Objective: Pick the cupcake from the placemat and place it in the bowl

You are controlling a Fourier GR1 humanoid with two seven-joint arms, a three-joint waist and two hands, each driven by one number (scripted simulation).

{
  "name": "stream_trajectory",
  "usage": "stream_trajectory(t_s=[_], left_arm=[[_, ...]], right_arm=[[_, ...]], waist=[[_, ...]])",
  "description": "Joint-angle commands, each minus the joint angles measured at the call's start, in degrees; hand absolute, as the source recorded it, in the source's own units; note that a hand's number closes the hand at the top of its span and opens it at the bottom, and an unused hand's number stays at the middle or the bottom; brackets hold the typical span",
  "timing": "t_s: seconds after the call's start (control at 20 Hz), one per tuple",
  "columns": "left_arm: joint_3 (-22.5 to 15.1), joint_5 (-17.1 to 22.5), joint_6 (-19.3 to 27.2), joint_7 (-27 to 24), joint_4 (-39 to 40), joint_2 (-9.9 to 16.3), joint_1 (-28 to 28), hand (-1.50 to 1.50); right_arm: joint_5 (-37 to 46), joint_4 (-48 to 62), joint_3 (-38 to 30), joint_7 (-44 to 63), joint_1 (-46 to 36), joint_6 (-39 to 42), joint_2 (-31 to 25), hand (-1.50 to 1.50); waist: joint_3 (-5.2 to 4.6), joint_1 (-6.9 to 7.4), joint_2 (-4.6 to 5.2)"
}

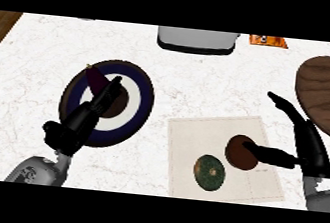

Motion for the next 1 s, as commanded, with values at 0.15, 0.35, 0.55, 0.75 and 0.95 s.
stream_trajectory(t_s=[0.15, 0.35, 0.55, 0.75, 0.95], left_arm=[[-0.44, 0.24, -1.14, 1.87, -1.92, 0.35, 0.05, 0.0], [-1.12, -0.8, -1.76, -0.95, -1.09, 0.2, 1.29, 0.0], [0.43, -0.18, -1.86, 1.68, -0.07, -0.07, -1.66, 0.0], [1.38, -0.52, -2.36, 1.57, 1.0, -0.9, -1.76, 0.0], [2.9, 0.82, -4.87, 0.27, -2.77, 1.26, 2.29, 0.0]], right_arm=[[6.54, -2.73, 5.72, 20.44, -7.03, 17.91, -13.77, -1.5], [-0.37, -4.35, 10.05, 31.19, -10.1, 32.92, -14.45, -1.5], [-9.77, -7.06, 10.12, 45.1, -16.88, 43.33, -11.38, -1.5], [-16.63, -7.92, 8.9, 56.95, -20.2, 46.8, -7.12, -1.5], [-14.65, -4.1, 12.11, 58.92, -21.4, 45.55, -4.81, -1.5]], waist=[[-0.28, 1.02, -0.34], [-0.33, 1.59, -0.09], [-0.13, 0.8, -0.01], [0.01, 0.2, -0.02], [0.05, 0.78, -0.01]])
